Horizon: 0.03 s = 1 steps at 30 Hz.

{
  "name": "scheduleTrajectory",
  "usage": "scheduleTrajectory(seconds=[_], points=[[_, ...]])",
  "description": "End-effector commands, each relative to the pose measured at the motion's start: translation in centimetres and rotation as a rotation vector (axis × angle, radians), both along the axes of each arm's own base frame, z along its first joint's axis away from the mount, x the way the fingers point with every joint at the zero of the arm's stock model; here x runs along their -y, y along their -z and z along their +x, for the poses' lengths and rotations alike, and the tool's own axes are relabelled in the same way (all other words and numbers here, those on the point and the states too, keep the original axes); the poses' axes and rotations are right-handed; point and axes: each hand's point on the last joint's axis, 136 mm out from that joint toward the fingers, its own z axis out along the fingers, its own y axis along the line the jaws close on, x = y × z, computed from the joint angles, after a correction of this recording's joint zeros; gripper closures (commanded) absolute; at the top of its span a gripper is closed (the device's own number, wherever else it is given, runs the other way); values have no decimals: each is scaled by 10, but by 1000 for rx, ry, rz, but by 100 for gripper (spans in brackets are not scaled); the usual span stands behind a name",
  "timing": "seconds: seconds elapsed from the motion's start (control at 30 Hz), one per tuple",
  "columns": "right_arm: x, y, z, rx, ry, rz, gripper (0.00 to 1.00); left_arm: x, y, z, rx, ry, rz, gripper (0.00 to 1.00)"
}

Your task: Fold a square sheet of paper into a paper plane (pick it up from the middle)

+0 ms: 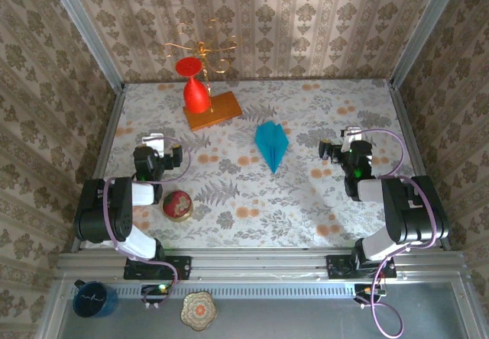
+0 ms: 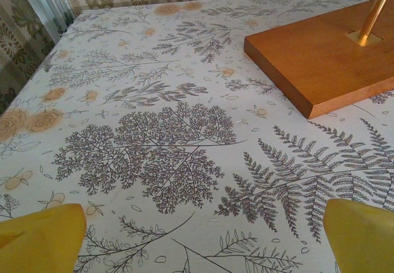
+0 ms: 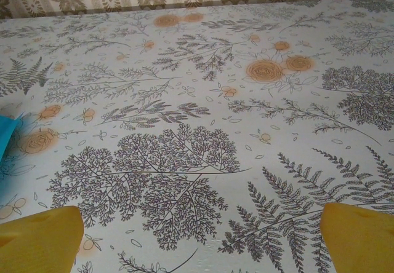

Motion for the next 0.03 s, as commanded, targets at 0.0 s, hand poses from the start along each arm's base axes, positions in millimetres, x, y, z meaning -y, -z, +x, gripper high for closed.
scheduleTrajectory(seconds=[0.0], points=[[-1,-4,1,27,-7,-18,0,0,-7,6,19,4,22,0]])
